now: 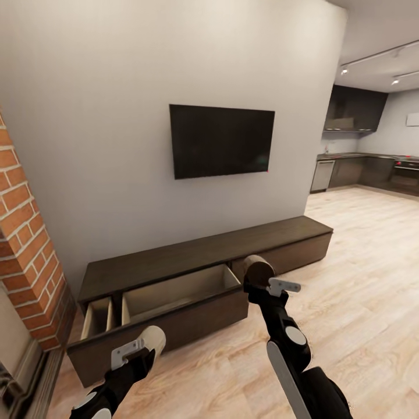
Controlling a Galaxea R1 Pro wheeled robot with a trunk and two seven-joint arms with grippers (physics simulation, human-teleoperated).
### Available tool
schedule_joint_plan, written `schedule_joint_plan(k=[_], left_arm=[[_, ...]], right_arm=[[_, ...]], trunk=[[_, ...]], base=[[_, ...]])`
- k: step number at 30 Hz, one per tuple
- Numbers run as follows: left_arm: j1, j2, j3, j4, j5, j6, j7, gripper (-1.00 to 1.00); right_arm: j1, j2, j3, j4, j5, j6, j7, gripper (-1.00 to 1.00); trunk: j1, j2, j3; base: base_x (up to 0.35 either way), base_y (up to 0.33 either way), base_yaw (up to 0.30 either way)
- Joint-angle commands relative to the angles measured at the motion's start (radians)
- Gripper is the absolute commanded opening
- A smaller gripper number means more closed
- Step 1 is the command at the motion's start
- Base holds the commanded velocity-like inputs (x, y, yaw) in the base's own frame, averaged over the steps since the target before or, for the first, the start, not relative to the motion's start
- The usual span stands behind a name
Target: Place each of the two pumpkins and all three candles from the living room inside a cabinet in the living room (use any cabinet), then make sure every cabinet is closed, and position the cauldron so it is next to a table in the living room.
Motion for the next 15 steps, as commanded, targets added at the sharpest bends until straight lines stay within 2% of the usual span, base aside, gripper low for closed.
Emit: schedule_joint_plan(k=[1,7,8,13,15], left_arm=[[-0.001,0.001,-0.002,-0.002,0.002,0.002,0.007,-1.0],[-0.001,0.001,0.0,-0.002,0.002,0.002,0.007,-1.0],[-0.001,0.001,0.001,-0.002,0.003,0.002,0.007,-1.0],[-0.001,0.001,0.003,-0.002,0.003,0.0,0.008,-1.0],[-0.001,0.001,0.003,-0.002,0.003,0.0,0.008,-1.0]], right_arm=[[0.001,0.0,0.008,-0.002,0.001,0.004,-0.008,-1.0],[0.005,0.002,0.023,-0.003,0.007,0.004,-0.009,-1.0],[0.005,0.002,0.042,-0.003,0.01,0.004,-0.011,-1.0],[0.005,0.001,0.067,-0.003,0.014,0.004,-0.011,-1.0],[0.005,0.001,0.07,-0.003,0.015,0.003,-0.013,-1.0]], trunk=[[0.001,-0.001,-0.001],[0.001,-0.001,-0.001],[0.001,-0.001,-0.001],[0.001,-0.001,-0.001],[0.001,-0.001,-0.001]], base=[[0.322,0.0,0.002],[0.32,0.0,0.001],[0.218,0.0,0.0],[0.067,0.0,0.0],[0.002,0.0,0.194]])
